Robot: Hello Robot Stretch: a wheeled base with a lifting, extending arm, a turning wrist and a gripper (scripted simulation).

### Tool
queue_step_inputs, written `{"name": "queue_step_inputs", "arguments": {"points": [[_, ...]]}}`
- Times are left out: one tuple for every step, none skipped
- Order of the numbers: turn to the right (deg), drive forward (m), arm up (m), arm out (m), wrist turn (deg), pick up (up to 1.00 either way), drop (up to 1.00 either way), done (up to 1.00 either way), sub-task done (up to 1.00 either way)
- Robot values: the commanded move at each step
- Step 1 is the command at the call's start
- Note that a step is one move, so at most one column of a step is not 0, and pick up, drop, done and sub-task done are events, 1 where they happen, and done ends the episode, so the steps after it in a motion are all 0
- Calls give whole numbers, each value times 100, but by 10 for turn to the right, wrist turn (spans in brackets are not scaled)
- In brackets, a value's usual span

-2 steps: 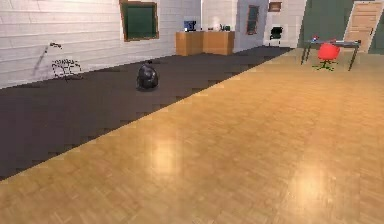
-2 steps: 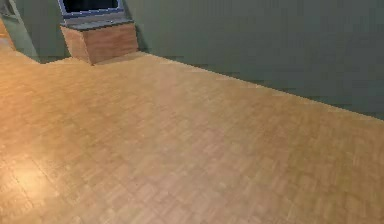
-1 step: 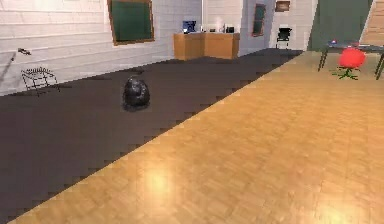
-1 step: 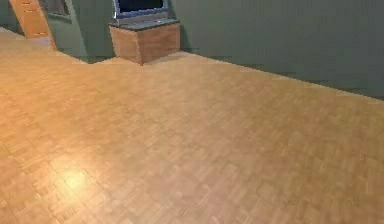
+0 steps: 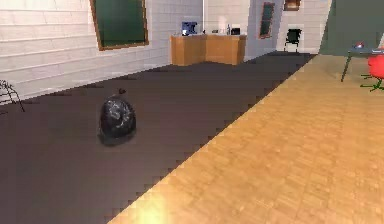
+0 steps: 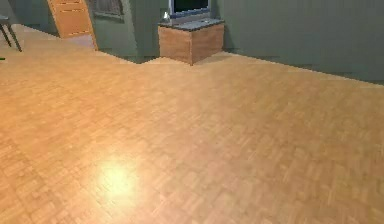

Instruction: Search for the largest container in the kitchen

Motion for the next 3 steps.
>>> {"name": "queue_step_inputs", "arguments": {"points": [[0,100,0,0,0,0,0,0,0],[-30,0,0,0,0,0,0,0,0],[0,100,0,0,0,0,0,0,0]]}}
